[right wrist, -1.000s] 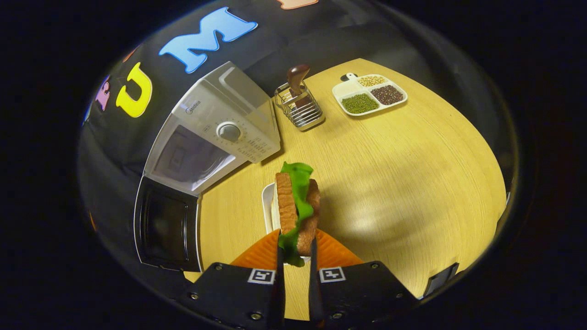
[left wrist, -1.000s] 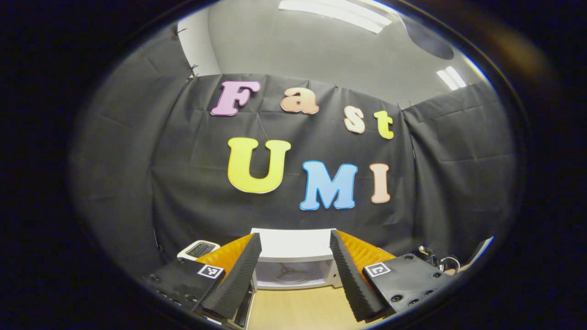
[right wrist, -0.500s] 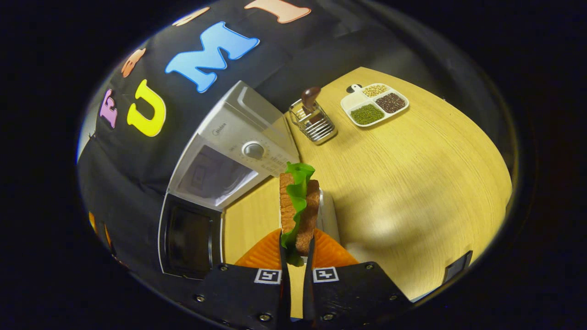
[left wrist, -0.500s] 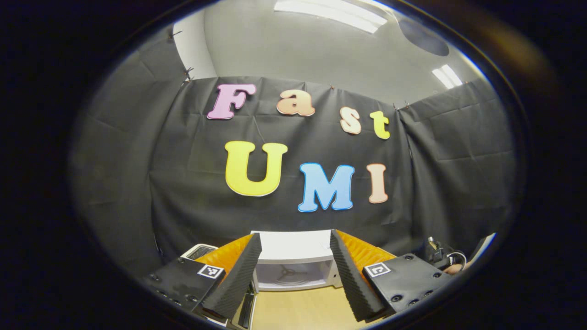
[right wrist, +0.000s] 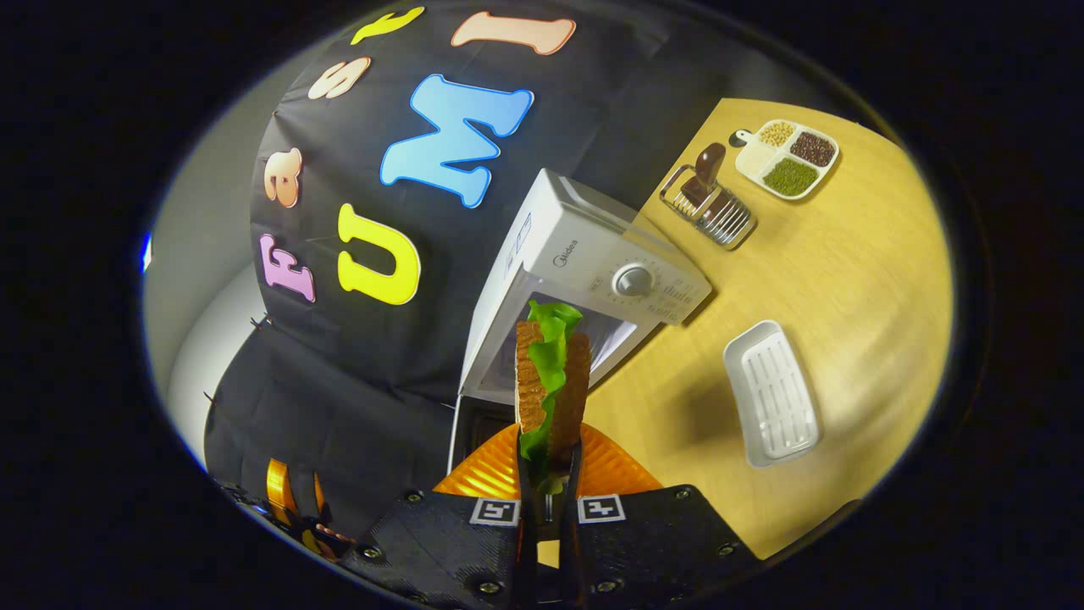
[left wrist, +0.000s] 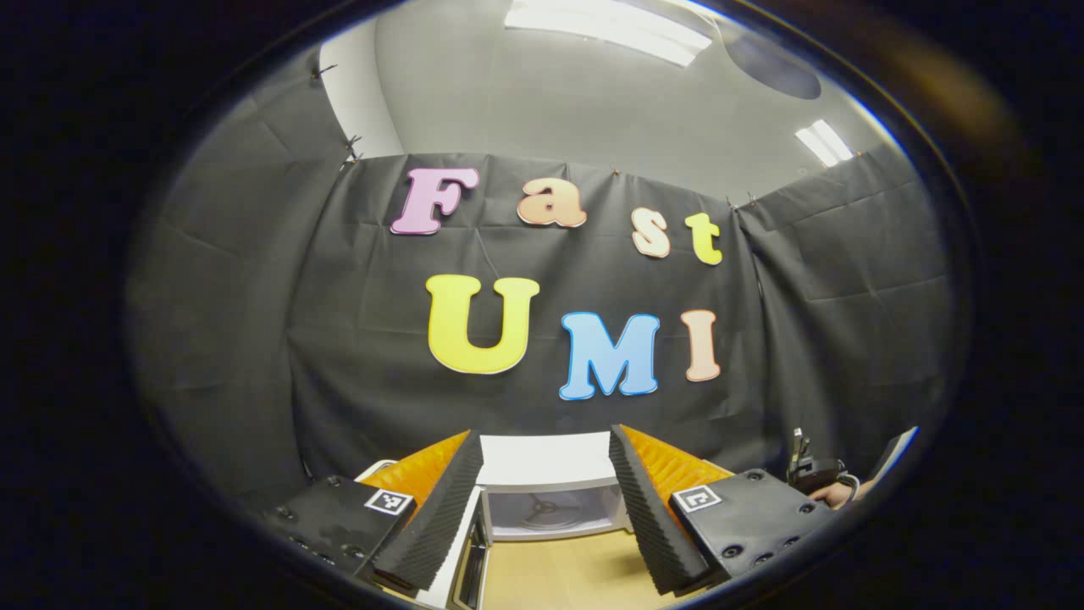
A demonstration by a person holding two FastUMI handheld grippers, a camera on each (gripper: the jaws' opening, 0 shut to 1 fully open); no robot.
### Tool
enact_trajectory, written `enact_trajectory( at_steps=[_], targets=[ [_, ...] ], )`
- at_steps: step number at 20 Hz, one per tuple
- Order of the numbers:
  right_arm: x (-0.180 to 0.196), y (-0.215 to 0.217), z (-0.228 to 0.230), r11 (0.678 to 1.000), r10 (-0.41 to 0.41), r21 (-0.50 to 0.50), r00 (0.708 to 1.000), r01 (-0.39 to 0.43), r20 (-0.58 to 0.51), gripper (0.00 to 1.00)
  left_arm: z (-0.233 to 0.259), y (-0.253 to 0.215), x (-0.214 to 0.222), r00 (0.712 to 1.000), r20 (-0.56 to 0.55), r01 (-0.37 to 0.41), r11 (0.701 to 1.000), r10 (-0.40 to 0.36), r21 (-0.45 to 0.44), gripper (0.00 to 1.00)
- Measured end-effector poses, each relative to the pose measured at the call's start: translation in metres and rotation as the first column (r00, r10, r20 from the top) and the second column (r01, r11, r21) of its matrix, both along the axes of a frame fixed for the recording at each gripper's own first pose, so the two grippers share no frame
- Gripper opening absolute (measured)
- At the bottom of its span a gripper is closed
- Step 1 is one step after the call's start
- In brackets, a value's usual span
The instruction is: Open the microwave oven with the left hand, put the food in, and close the microwave oven.
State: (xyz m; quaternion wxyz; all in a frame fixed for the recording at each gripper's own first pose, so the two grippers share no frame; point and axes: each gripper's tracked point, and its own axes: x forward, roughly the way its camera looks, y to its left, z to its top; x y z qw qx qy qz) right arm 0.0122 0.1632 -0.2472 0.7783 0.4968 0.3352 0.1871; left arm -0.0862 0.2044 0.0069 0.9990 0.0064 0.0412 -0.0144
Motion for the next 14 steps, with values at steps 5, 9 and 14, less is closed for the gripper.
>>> enact_trajectory(
  at_steps=[5, 9, 14],
  targets=[
    [0.025, 0.043, 0.002, 0.994, -0.038, 0.102, 0.999, 0.037, 0.015, 0.10, 0.008, 0.028, -0.022, 0.998, 0.008, -0.063, 0.998, 0.063, 0.007, 0.95],
    [0.054, 0.072, -0.017, 0.985, -0.090, 0.145, 0.996, 0.092, -0.022, 0.10, 0.011, 0.048, -0.037, 0.993, 0.011, -0.119, 0.993, 0.119, -0.002, 0.95],
    [0.091, 0.103, -0.046, 0.975, -0.144, 0.158, 0.986, 0.155, -0.079, 0.10, 0.016, 0.069, -0.050, 0.985, 0.013, -0.174, 0.985, 0.174, 0.013, 0.95]
  ],
)
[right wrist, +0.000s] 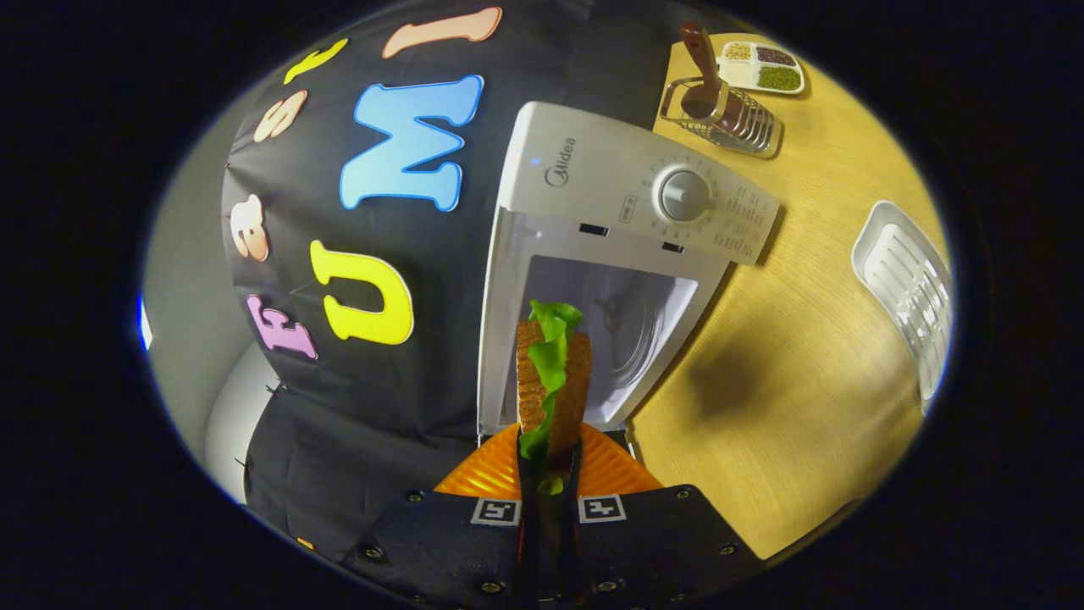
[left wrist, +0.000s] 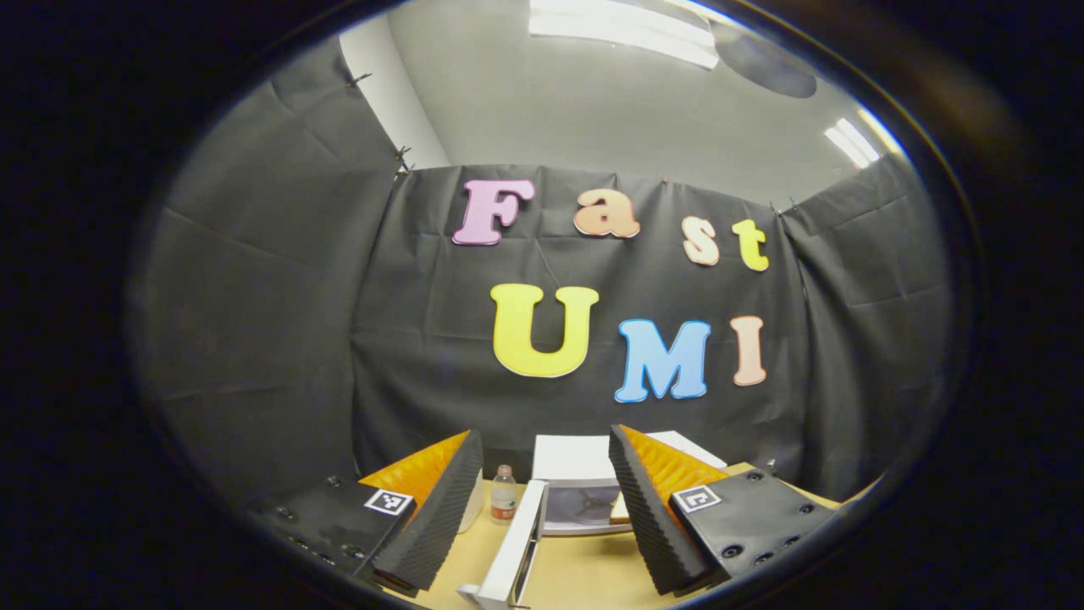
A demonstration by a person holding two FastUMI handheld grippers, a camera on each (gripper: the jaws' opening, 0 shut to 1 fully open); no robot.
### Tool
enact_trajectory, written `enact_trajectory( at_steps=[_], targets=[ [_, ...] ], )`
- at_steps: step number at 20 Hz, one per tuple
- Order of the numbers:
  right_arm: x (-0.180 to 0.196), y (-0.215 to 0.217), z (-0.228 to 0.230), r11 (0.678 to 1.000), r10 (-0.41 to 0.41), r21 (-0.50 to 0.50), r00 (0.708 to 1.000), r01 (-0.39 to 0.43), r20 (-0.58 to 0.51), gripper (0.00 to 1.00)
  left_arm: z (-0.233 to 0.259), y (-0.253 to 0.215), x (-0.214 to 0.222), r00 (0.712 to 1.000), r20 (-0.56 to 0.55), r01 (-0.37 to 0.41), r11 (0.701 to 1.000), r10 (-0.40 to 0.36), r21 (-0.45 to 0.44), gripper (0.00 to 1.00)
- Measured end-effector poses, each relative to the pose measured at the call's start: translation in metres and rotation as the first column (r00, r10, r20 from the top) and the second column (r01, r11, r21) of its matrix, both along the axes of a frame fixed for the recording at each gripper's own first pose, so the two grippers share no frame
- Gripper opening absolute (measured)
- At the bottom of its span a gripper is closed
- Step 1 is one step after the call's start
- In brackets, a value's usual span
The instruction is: Open the microwave oven with the left hand, put the food in, and close the microwave oven.
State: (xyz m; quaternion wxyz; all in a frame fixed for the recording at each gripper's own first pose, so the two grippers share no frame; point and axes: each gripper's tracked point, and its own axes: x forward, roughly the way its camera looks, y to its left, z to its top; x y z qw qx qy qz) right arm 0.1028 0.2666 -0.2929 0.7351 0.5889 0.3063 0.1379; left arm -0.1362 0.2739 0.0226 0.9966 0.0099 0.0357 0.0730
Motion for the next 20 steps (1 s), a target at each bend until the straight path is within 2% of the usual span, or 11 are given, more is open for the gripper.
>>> enact_trajectory(
  at_steps=[5, 8, 13, 16, 20],
  targets=[
    [0.038, 0.018, -0.026, 0.998, -0.060, -0.007, 0.998, 0.060, -0.026, 0.11, 0.002, 0.012, -0.003, 0.999, -0.003, -0.039, 0.999, 0.040, 0.018, 0.96],
    [0.059, 0.023, -0.041, 0.988, -0.152, -0.001, 0.987, 0.152, -0.048, 0.10, -0.004, 0.016, -0.001, 0.999, -0.017, -0.041, 0.999, 0.041, 0.019, 0.96],
    [0.092, 0.038, -0.072, 0.950, -0.309, -0.005, 0.942, 0.311, -0.133, 0.10, -0.012, 0.037, -0.002, 0.997, -0.045, -0.057, 0.998, 0.059, 0.028, 0.95],
    [0.107, 0.048, -0.093, 0.933, -0.361, -0.066, 0.917, 0.355, -0.172, 0.10, -0.017, 0.060, -0.008, 0.993, -0.058, -0.099, 0.995, 0.100, 0.028, 0.96],
    [0.126, 0.061, -0.103, 0.905, -0.426, -0.078, 0.888, 0.418, -0.174, 0.11, -0.028, 0.089, -0.016, 0.984, -0.080, -0.164, 0.986, 0.162, -0.016, 0.95]
  ],
)
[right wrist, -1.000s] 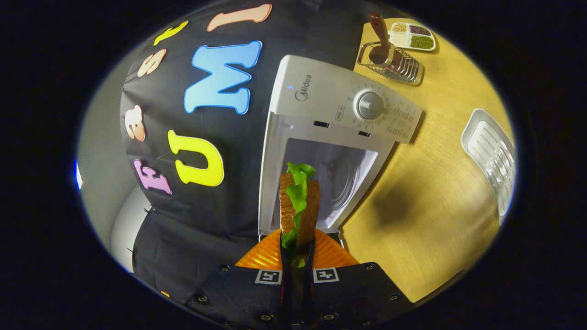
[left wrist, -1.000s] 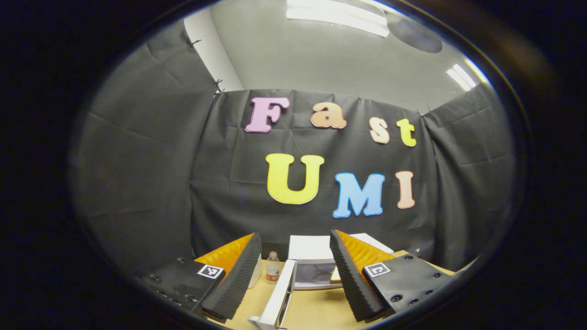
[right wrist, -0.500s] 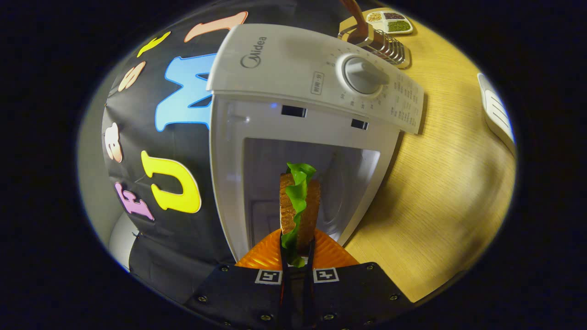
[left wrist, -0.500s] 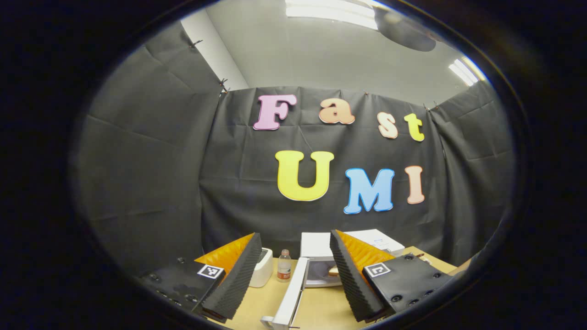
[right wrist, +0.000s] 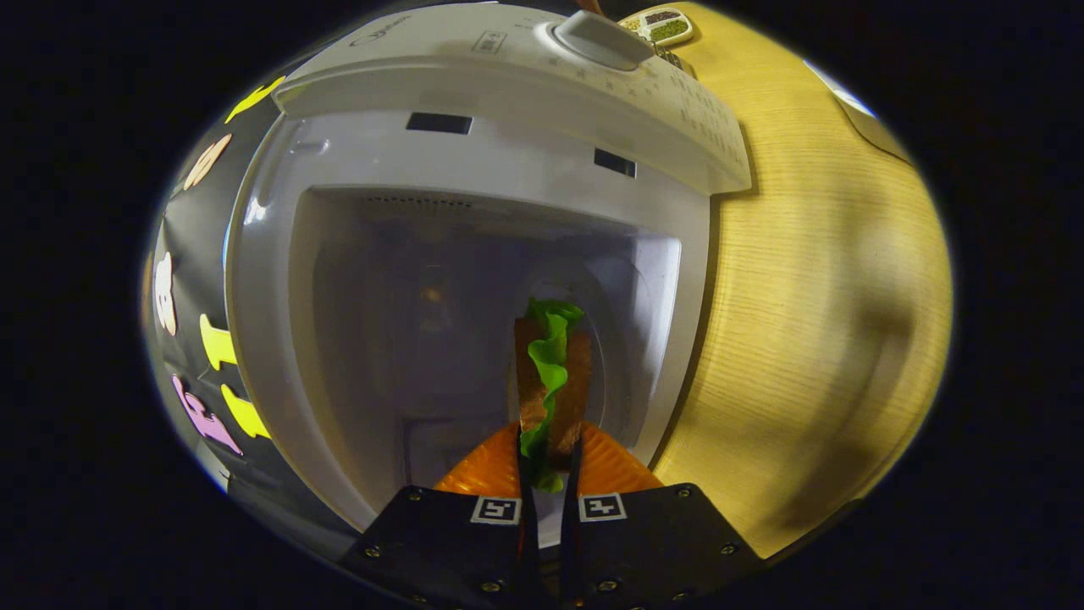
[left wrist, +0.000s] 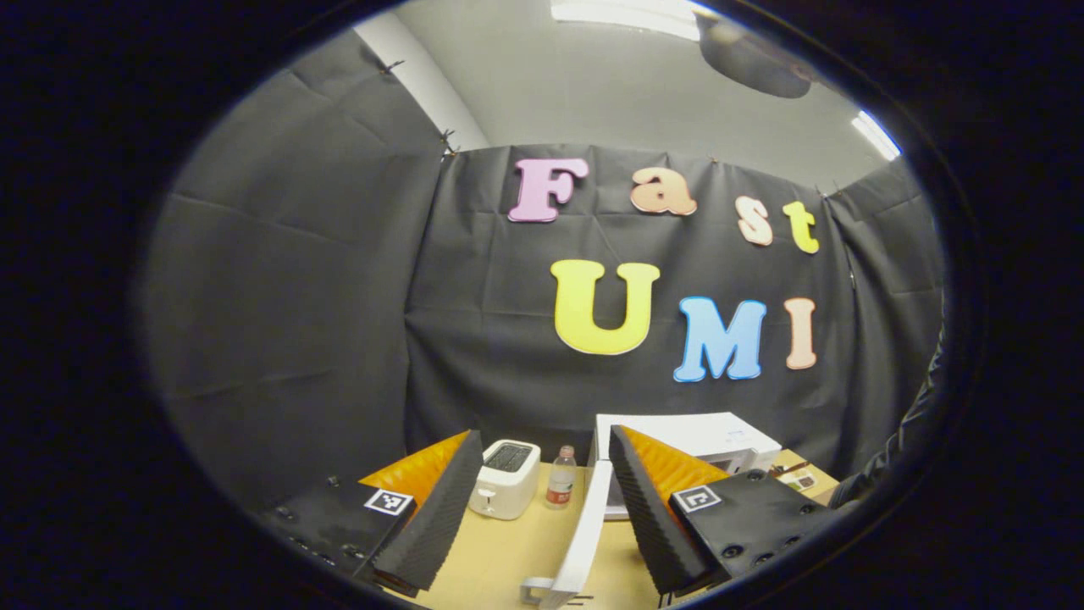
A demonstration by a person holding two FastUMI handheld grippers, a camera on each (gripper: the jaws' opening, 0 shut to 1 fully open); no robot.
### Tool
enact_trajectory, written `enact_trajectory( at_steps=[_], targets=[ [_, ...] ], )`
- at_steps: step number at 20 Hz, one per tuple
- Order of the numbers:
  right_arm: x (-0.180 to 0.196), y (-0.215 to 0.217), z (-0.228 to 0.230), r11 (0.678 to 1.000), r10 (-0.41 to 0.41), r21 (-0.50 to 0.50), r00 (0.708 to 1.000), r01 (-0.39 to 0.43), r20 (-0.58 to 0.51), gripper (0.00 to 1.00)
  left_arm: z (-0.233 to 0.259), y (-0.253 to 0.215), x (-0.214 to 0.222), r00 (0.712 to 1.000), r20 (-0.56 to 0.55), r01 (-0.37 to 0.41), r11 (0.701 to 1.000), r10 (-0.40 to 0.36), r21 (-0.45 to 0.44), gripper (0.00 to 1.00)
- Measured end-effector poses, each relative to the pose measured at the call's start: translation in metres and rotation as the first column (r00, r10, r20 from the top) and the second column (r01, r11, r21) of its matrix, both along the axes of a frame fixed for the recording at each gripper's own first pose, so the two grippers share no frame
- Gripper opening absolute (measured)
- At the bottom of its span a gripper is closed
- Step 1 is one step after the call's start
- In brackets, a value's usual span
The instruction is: Open the microwave oven with the left hand, put the food in, and close the microwave oven.
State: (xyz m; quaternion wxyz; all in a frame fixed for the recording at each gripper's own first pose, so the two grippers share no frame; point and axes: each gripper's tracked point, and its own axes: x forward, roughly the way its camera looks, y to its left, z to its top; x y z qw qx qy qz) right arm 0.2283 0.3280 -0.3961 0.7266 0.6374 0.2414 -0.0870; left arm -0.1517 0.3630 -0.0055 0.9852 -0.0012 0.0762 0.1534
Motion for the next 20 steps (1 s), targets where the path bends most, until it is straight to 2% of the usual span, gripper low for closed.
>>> enact_trajectory(
  at_steps=[4, 6, 8, 9, 10, 11, 12, 14, 16, 18, 20],
  targets=[
    [0.019, 0.011, -0.004, 0.998, -0.055, 0.029, 0.998, 0.056, -0.009, 0.12, -0.006, 0.013, -0.002, 1.000, -0.007, -0.023, 1.000, 0.023, -0.017, 0.96],
    [0.022, 0.012, -0.006, 0.999, -0.037, 0.006, 0.999, 0.037, -0.026, 0.23, -0.002, 0.011, 0.000, 1.000, 0.000, -0.011, 1.000, 0.011, -0.004, 0.96],
    [0.013, 0.011, -0.012, 1.000, -0.010, -0.026, 0.997, 0.008, -0.081, 0.39, -0.001, 0.007, 0.002, 1.000, 0.001, 0.003, 1.000, -0.004, 0.005, 0.96],
    [0.013, 0.013, -0.008, 1.000, 0.003, -0.019, 0.997, -0.004, -0.071, 0.56, -0.001, 0.005, 0.004, 1.000, 0.004, 0.012, 1.000, -0.012, 0.005, 0.96],
    [0.014, 0.013, 0.001, 0.999, 0.019, -0.024, 0.999, -0.020, -0.046, 0.65, -0.001, 0.002, 0.008, 1.000, 0.007, 0.022, 1.000, -0.022, 0.002, 0.96],
    [0.007, 0.011, 0.003, 0.996, 0.056, -0.072, 0.997, -0.060, -0.061, 0.87, 0.000, 0.000, 0.011, 0.999, 0.011, 0.034, 0.999, -0.034, -0.003, 0.96],
    [0.004, 0.012, 0.005, 0.988, 0.092, -0.117, 0.994, -0.098, -0.055, 0.98, -0.001, -0.004, 0.015, 0.999, 0.016, 0.049, 0.999, -0.049, -0.008, 0.96],
    [-0.007, 0.008, 0.017, 0.974, 0.145, -0.169, 0.989, -0.148, -0.031, 0.98, -0.003, -0.013, 0.023, 0.996, 0.022, 0.081, 0.997, -0.081, -0.011, 0.96],
    [-0.022, 0.005, 0.021, 0.945, 0.226, -0.235, 0.974, -0.227, -0.034, 0.98, -0.002, -0.022, 0.029, 0.993, 0.029, 0.116, 0.993, -0.116, -0.010, 0.96],
    [-0.038, 0.005, 0.032, 0.888, 0.330, -0.325, 0.943, -0.324, -0.040, 0.98, -0.003, -0.033, 0.035, 0.988, 0.030, 0.153, 0.988, -0.152, -0.010, 0.96],
    [-0.057, 0.000, 0.048, 0.813, 0.417, -0.427, 0.908, -0.396, -0.048, 0.98, -0.004, -0.043, 0.039, 0.983, 0.032, 0.183, 0.983, -0.182, -0.007, 0.95]
  ],
)
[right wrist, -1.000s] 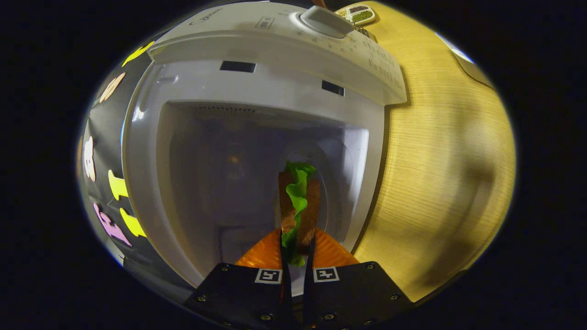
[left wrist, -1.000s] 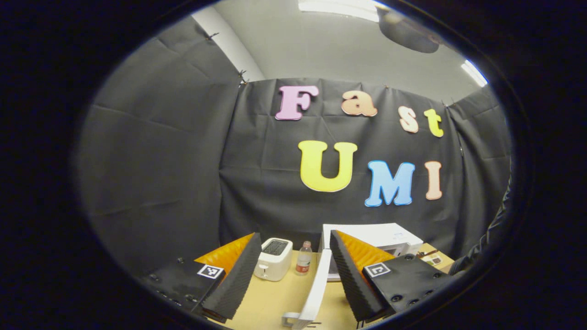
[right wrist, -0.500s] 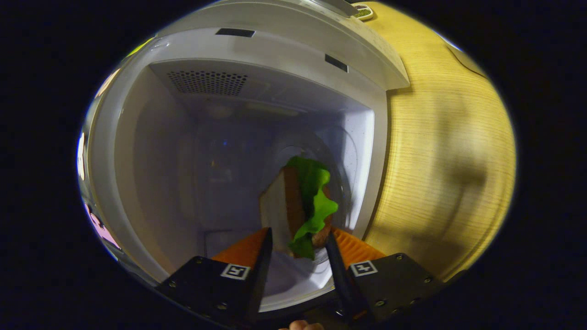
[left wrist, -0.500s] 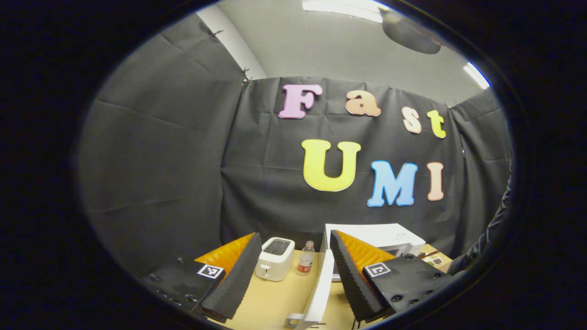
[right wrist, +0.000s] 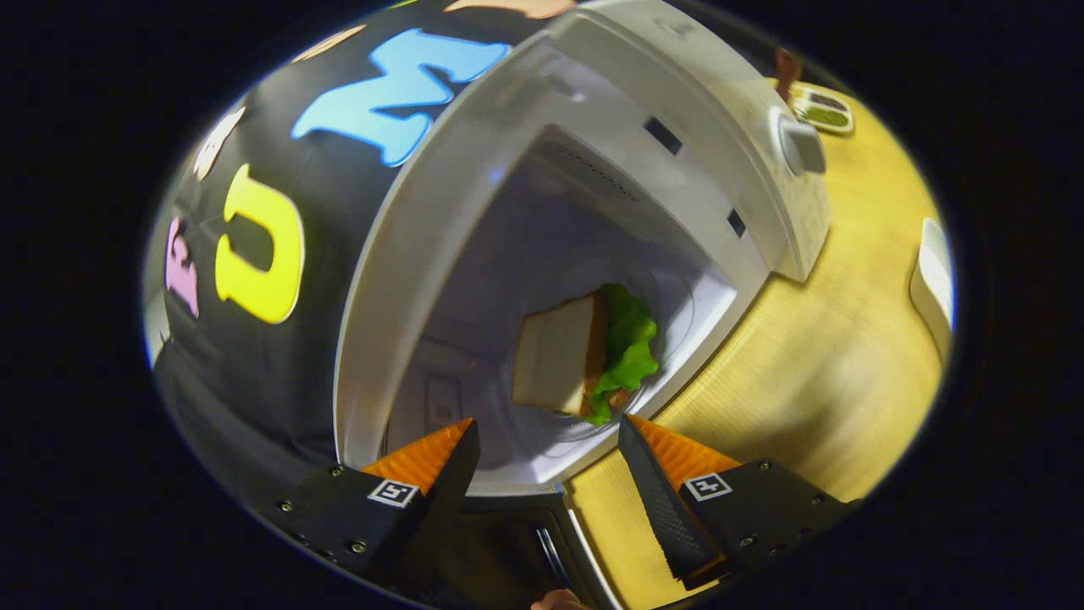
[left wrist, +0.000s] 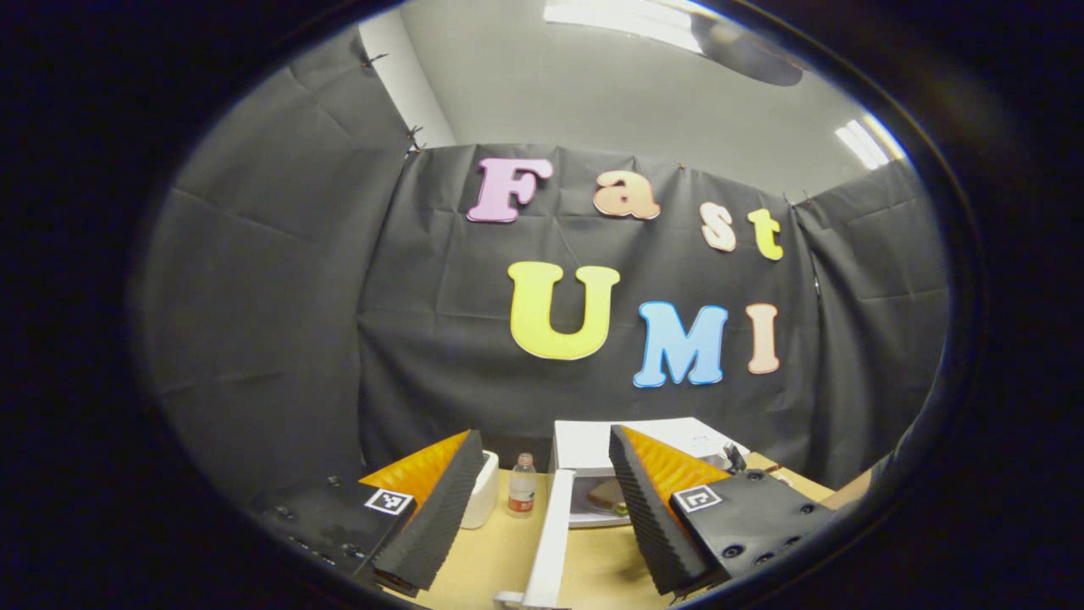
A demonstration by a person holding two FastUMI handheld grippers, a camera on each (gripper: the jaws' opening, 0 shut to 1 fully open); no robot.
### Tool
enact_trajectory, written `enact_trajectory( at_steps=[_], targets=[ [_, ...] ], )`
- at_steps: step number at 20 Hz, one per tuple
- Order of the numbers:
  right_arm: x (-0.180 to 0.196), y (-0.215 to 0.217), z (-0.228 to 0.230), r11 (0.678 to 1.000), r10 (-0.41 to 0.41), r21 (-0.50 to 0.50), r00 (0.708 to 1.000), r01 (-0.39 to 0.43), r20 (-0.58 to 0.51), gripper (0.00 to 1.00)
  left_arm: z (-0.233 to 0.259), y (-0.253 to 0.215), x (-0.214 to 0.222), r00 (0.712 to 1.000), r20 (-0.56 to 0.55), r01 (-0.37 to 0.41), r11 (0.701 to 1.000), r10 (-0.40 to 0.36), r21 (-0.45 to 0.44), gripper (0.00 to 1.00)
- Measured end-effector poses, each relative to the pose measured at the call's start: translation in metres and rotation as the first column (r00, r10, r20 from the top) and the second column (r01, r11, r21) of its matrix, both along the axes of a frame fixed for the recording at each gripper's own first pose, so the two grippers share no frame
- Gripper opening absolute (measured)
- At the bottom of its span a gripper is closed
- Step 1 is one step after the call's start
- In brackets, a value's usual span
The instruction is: Open the microwave oven with the left hand, put the food in, and close the microwave oven.
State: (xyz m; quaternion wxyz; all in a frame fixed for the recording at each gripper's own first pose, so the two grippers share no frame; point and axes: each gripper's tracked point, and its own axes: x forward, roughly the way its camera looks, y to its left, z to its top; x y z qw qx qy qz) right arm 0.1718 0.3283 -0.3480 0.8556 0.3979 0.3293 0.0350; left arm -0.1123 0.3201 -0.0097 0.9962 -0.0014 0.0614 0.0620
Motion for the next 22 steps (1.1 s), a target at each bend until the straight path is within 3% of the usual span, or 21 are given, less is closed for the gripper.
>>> enact_trajectory(
  at_steps=[3, 6, 12, 18, 22],
  targets=[
    [-0.029, -0.022, 0.035, 0.975, 0.128, -0.196, 0.987, -0.107, 0.096, 0.98, -0.001, -0.020, 0.007, 0.999, 0.005, 0.052, 0.999, -0.052, -0.017, 0.95],
    [-0.055, -0.052, 0.077, 0.926, 0.214, -0.354, 0.956, -0.133, 0.199, 0.98, -0.002, -0.039, 0.017, 0.995, 0.017, 0.097, 0.995, -0.097, -0.023, 0.96],
    [-0.106, -0.133, 0.159, 0.825, 0.224, -0.565, 0.906, 0.020, 0.359, 0.97, -0.006, -0.077, 0.020, 0.986, 0.016, 0.167, 0.985, -0.167, -0.042, 0.96],
    [-0.167, -0.188, 0.235, 0.749, 0.181, -0.638, 0.871, 0.178, 0.456, 0.97, -0.016, -0.107, 0.021, 0.974, -0.007, 0.224, 0.974, -0.224, -0.039, 0.96],
    [-0.194, -0.211, 0.277, 0.690, 0.182, -0.666, 0.824, 0.282, 0.537, 0.97, -0.009, -0.121, 0.020, 0.972, 0.011, 0.233, 0.972, -0.233, -0.027, 0.96]
  ],
)
